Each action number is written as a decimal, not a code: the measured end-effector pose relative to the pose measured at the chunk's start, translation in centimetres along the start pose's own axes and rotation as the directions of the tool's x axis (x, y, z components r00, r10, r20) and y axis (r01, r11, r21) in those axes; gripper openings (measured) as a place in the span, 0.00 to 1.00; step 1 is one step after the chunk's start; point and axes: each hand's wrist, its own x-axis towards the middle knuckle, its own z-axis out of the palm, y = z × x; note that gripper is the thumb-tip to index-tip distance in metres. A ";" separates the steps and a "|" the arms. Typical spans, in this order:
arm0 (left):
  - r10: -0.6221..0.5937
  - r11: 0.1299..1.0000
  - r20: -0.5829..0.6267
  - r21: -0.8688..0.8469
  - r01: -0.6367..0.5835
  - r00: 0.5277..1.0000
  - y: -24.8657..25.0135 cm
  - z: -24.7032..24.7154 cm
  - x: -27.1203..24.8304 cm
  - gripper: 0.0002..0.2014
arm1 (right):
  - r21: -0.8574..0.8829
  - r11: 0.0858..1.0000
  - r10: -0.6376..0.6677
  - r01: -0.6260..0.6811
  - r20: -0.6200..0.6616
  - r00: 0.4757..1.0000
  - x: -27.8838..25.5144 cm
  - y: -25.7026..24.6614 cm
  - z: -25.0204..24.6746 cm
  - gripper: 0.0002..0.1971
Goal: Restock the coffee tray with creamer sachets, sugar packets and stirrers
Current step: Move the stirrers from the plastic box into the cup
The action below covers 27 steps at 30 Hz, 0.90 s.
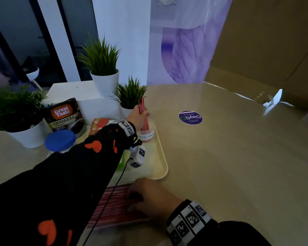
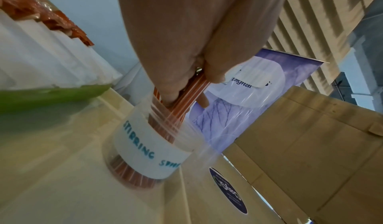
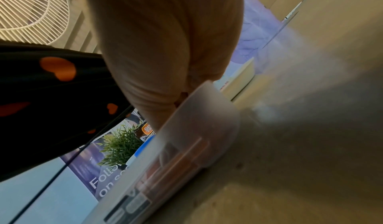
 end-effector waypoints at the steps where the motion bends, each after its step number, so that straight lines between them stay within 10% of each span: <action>1: -0.005 1.000 -0.009 0.005 0.005 1.000 -0.2 0.0 0.0 0.13 | 0.001 1.000 -0.003 0.003 -0.001 1.000 0.0 0.0 0.1 0.19; 10: 0.006 0.993 -0.073 0.120 0.002 0.997 -0.1 -2.9 -2.3 0.31 | -0.020 0.999 0.026 -0.027 -0.029 0.999 0.0 -0.5 0.1 0.14; 16: 0.110 0.977 -0.066 0.193 -0.095 0.992 -0.2 -5.5 -6.3 0.26 | 0.020 0.995 0.098 -0.096 -0.113 0.989 0.2 -1.1 -0.3 0.10; 21: 0.113 0.947 0.319 0.252 -0.199 0.941 0.9 -7.4 -11.1 0.07 | 0.110 0.979 0.192 -0.172 -0.211 0.958 0.2 -1.5 -1.6 0.08; 27: -0.143 0.896 0.667 0.401 -0.190 0.732 0.0 -8.0 -14.7 0.18 | 0.267 0.950 0.245 -0.163 -0.310 0.919 -0.9 -1.5 -3.5 0.05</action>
